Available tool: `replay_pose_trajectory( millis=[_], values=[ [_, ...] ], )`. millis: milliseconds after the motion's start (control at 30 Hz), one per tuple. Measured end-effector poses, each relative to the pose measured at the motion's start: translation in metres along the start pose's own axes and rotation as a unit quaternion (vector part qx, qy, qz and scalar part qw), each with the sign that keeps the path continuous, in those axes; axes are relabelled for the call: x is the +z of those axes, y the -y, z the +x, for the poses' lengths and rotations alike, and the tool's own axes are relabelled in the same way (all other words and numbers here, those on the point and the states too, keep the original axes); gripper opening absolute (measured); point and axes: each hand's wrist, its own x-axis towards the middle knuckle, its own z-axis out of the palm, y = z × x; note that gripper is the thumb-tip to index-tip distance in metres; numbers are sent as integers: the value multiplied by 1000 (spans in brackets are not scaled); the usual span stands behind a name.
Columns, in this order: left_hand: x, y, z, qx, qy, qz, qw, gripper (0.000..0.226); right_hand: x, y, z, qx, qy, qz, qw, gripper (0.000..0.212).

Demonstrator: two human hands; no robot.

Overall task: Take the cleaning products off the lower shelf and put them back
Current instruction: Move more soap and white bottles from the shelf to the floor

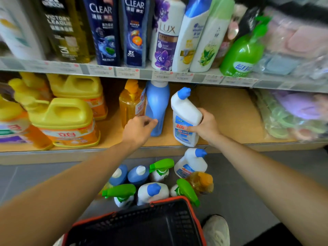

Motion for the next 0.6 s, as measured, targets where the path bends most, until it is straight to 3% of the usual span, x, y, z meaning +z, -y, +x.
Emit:
replay_pose_trajectory(
  millis=[33, 133, 200, 267, 400, 600],
  values=[
    [-6, -7, -4, 21, 11, -32, 999, 20, -6, 8, -7, -13, 12, -10, 1000, 65],
    [-28, -38, -17, 96, 45, -112, 988, 48, -24, 37, -24, -51, 41, -26, 998, 67],
    [-45, -63, -25, 167, 51, -111, 978, 55, -36, 60, -37, -76, 62, -31, 995, 68],
    [-62, -86, -32, 222, 60, -127, 965, 53, -46, 84, -51, -97, 69, -37, 992, 68],
    [-96, -119, -49, 239, 57, -183, 952, 48, -55, 124, -81, -112, 84, 5, 990, 65],
    [-128, -135, -81, 260, 125, -235, 928, 26, -40, 139, -126, -90, 195, 164, 963, 67]
  ],
)
